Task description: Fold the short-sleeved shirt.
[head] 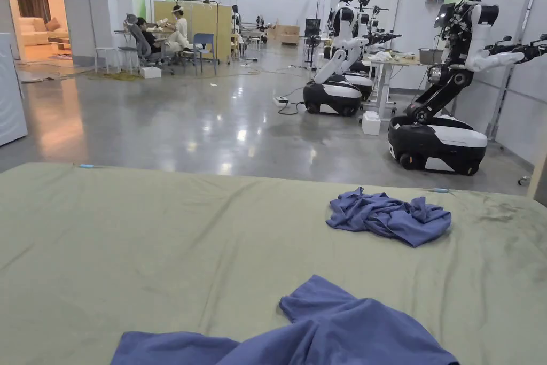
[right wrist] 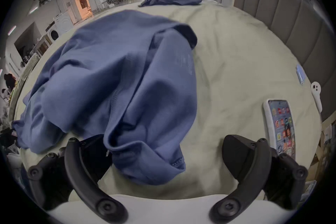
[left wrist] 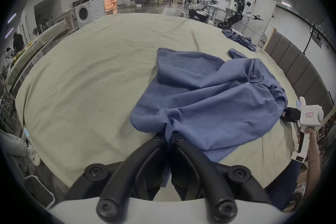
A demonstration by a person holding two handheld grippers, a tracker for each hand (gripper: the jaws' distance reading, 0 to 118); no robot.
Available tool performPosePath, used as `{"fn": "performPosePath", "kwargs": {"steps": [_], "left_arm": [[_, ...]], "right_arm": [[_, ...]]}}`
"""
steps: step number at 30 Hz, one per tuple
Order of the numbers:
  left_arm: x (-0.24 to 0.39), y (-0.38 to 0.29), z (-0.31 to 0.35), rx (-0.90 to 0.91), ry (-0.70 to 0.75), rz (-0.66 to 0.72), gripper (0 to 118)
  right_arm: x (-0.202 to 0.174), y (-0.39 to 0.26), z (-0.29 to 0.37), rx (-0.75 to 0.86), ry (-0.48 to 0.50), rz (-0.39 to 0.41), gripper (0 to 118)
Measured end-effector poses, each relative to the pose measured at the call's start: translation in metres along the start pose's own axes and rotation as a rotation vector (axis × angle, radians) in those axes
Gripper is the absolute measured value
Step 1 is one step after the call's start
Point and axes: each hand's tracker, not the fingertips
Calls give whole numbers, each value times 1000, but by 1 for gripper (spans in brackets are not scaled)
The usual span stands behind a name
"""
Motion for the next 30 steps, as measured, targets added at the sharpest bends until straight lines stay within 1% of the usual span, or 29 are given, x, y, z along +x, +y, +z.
{"fn": "performPosePath", "kwargs": {"steps": [1,2,3,4,5,7,9,11,13,15,17,19,20,21,23,25,27,28,29,30], "left_arm": [[1,-1,0,13,-3,5,5],[1,-1,2,27,-9,14,4],[2,-2,3,50,-19,27,4],[3,-2,6,77,-32,42,4],[3,-3,10,109,-46,51,4],[3,-5,24,211,-59,56,4],[4,-7,45,348,-67,69,4],[5,-8,70,483,-80,88,4],[8,-4,95,590,-95,94,4],[10,12,113,617,-99,88,4],[6,34,117,628,-143,90,4],[1,66,108,635,-210,88,4],[1,86,99,631,-217,76,4],[1,112,88,616,-235,63,4],[2,165,59,582,-310,65,4],[8,224,33,553,-304,79,4],[18,273,23,574,-280,43,4],[24,296,25,604,-249,26,4],[26,314,31,623,-259,30,4],[29,329,42,670,-300,46,4]], "right_arm": [[-2,1,6,83,13,9,36],[-4,0,12,133,18,25,7],[-7,0,14,161,34,26,7],[-15,-1,20,157,16,13,6],[-18,-2,24,161,52,4,6],[-19,-9,42,256,125,-60,6],[-23,-14,75,377,154,-107,6],[-25,-18,115,507,190,-129,6],[-25,-16,151,600,208,-145,6],[-28,-11,184,670,249,-152,6],[-42,10,209,696,278,-147,6],[-48,38,212,691,322,-156,6],[-53,56,208,684,334,-149,6],[-30,77,192,668,331,-137,6],[-32,123,171,627,361,-147,6],[-28,172,150,605,351,-160,6],[-29,220,142,622,329,-165,6],[-29,242,144,646,305,-153,6],[-25,258,149,690,287,-140,6],[-24,276,156,729,267,-120,6]]}}
